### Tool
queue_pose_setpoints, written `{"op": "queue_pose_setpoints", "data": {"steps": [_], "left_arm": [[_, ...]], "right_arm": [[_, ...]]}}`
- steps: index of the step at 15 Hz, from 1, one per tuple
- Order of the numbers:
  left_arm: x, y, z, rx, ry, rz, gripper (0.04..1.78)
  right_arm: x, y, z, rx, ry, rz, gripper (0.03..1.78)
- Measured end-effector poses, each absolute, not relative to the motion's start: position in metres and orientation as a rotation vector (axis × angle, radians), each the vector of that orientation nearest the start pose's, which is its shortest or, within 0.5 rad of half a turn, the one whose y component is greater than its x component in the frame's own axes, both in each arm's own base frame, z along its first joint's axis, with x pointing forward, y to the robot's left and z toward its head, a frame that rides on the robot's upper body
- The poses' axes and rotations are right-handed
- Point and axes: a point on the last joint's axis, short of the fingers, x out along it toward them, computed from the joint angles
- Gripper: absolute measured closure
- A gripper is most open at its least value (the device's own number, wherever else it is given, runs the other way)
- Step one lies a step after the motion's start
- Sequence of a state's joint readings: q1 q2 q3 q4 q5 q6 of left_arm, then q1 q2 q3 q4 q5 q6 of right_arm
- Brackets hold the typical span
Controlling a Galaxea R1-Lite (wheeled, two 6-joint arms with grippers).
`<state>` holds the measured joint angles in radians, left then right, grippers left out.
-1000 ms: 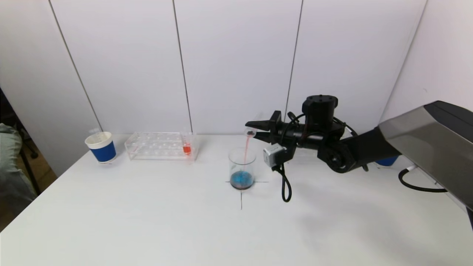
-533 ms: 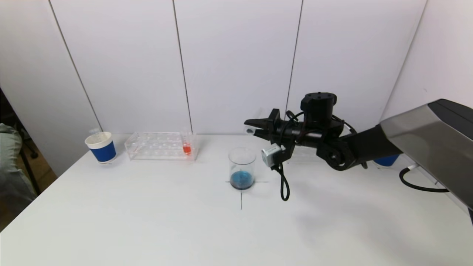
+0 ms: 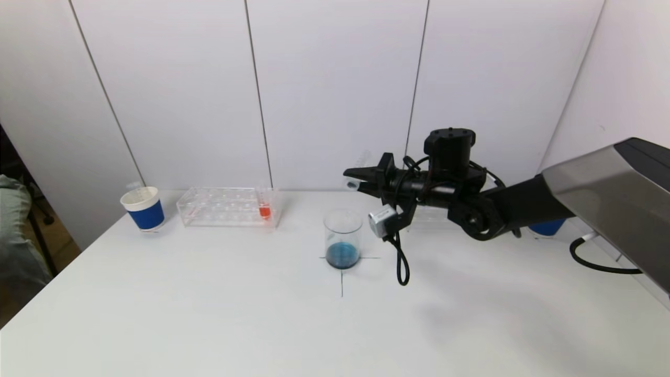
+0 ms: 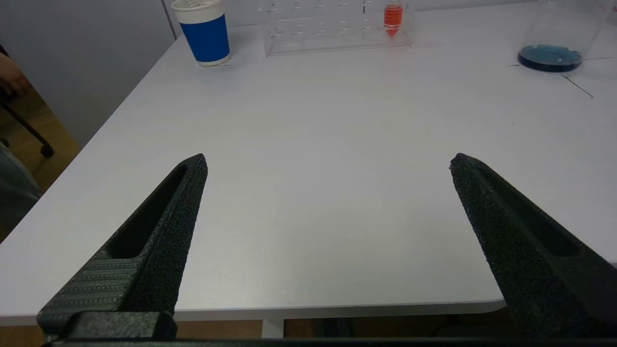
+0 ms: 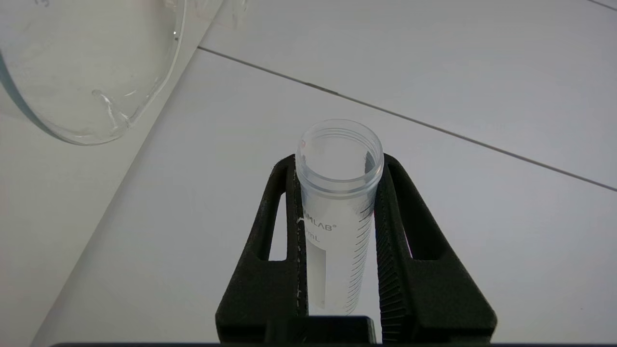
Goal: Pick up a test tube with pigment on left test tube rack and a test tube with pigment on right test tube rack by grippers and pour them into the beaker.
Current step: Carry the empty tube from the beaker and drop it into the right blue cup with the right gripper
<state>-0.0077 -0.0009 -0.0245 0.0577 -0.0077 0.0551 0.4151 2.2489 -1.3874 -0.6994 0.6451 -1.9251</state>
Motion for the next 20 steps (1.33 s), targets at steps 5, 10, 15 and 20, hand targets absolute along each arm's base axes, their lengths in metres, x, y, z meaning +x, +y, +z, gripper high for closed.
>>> {"op": "queue_pose_setpoints", "data": {"steps": [5,10,15,20], "left_arm": [[-0.025,0.0,0.076,0.055,0.032,-0.016,0.06],[-0.025,0.0,0.076,0.055,0.032,-0.016,0.06],[-0.025,0.0,0.076,0.055,0.032,-0.016,0.06],[-0.025,0.0,0.076,0.055,0.032,-0.017,0.06]], "right_arm": [[0.409,0.197,0.139,-1.638,-0.857,0.872,1.35],[0.402,0.2,0.162,-1.389,-0.677,0.809,1.35],[0.388,0.205,0.19,-0.998,-0.489,0.665,1.35],[0.375,0.208,0.225,-0.646,-0.346,0.501,1.35]]}}
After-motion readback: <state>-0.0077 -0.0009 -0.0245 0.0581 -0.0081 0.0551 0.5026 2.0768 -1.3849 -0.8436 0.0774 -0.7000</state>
